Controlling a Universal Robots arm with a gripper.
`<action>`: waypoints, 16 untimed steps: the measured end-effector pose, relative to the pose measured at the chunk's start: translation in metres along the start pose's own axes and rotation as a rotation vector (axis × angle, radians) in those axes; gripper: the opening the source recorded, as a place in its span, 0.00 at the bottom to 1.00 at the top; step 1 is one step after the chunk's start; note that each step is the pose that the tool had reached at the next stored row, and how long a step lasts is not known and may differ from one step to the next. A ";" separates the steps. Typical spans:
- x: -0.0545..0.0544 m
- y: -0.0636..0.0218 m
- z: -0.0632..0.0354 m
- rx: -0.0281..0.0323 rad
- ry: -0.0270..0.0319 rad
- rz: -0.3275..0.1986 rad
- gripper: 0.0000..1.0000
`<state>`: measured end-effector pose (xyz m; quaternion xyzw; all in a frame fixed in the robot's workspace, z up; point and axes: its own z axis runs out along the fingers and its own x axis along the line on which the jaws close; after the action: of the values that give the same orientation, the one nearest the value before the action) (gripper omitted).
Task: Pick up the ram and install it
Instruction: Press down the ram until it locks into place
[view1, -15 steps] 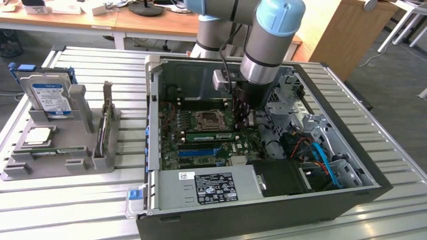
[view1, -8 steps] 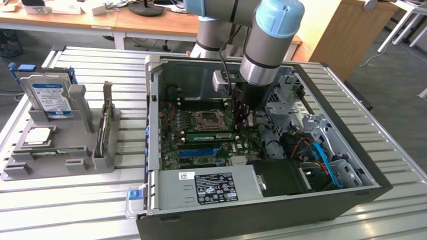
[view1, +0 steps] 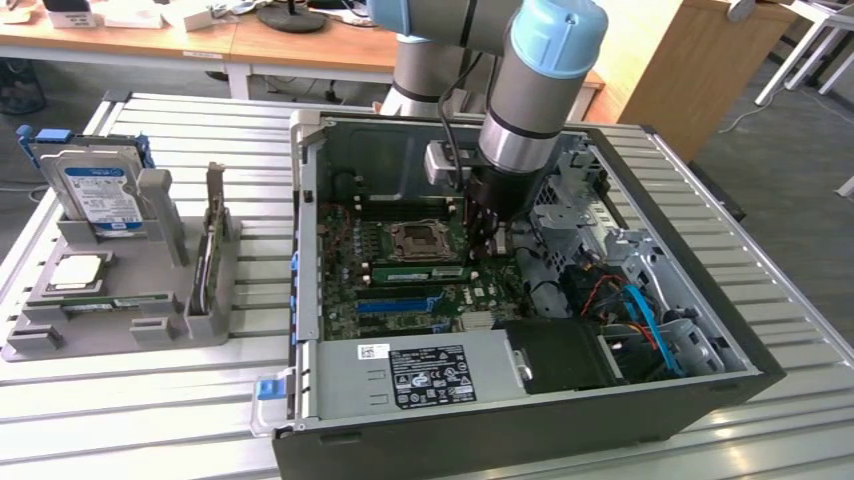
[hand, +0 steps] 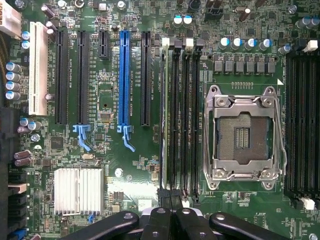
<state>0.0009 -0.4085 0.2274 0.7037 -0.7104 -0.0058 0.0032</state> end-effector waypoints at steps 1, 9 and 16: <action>0.000 0.0000 0.0001 0.0001 -0.0001 0.000 0.11; -0.001 0.0000 0.0003 0.0001 -0.0002 0.000 0.11; -0.001 0.0000 0.0040 0.0000 0.0000 0.000 0.11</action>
<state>0.0009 -0.4071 0.2234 0.7037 -0.7104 -0.0058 0.0032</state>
